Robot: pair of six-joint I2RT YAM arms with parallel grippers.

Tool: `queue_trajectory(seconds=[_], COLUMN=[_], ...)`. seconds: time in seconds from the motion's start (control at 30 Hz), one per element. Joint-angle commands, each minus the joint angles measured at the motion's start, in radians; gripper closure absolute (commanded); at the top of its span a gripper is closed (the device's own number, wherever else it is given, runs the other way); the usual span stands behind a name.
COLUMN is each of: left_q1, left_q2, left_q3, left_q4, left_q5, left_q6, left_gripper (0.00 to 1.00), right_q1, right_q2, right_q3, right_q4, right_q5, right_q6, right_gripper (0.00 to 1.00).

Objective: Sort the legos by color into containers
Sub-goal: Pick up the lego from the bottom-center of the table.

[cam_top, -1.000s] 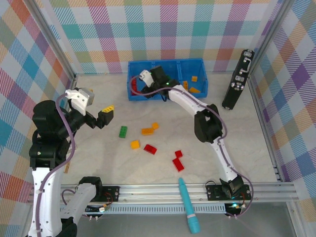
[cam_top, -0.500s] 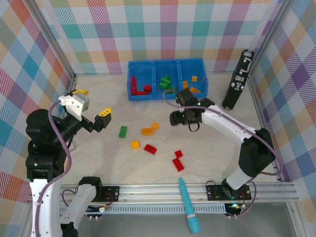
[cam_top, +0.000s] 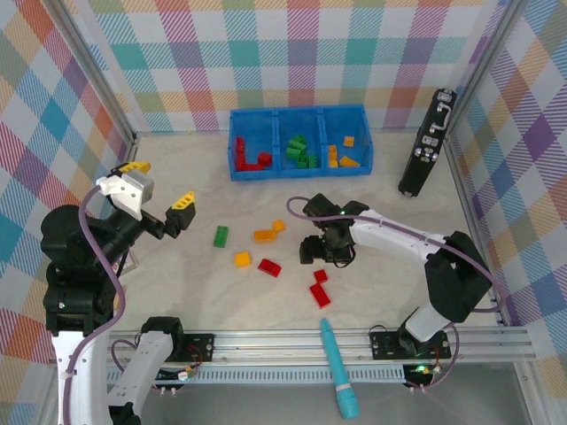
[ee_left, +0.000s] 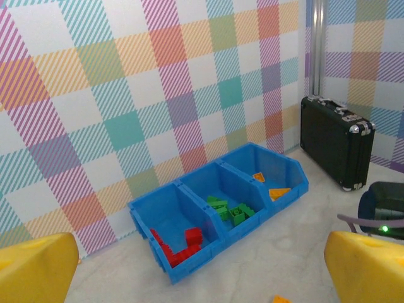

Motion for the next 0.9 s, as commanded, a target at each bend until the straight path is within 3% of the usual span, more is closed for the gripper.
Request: queue_trajectory(seconds=[0.0,0.07,0.17,0.23,0.37,0.5,0.57,0.67,0.77,0.87], left_q1=[0.017,0.017,0.017,0.017,0.017,0.017,0.017,0.016,0.016,0.016], left_q2=[0.002,0.029,0.094,0.132,0.171,0.199,0.177,0.112,0.07,0.04], left_q3=[-0.023,-0.016,0.034,0.06,0.099,0.155,0.113,-0.003,-0.038,-0.095], left_q4=[0.078,0.086,0.051,0.033,0.012,-0.029,0.046,0.206,0.196,0.284], left_q5=[-0.042,-0.054,0.016,0.036,-0.024,0.0,-0.049,-0.224,-0.336,-0.321], left_q6=[-0.032,-0.053,-0.069,-0.082,-0.12,-0.12,-0.179,-0.313,-0.451,-0.478], left_gripper=[0.0,0.0,0.0,0.0,0.0,0.0,0.0,0.0,0.0,0.0], right_q1=[0.038,0.048,0.06,0.062,0.062,0.063,0.063,0.063,0.055,0.013], right_q2=[0.033,0.045,0.062,0.08,0.104,0.137,0.146,0.141,0.134,0.122], right_q3=[-0.032,-0.049,-0.064,-0.067,-0.068,-0.065,-0.071,-0.071,0.009,0.182], right_q4=[-0.028,-0.009,0.021,0.031,0.057,0.064,0.061,0.056,-0.017,-0.094], right_q5=[0.001,0.003,0.013,0.029,0.055,0.057,0.058,0.066,0.115,0.184], right_q6=[0.011,0.009,0.001,-0.009,-0.026,-0.045,-0.053,-0.081,-0.189,-0.335], right_gripper=[0.21,0.21,0.24,0.28,0.37,0.51,0.59,0.65,0.69,0.7])
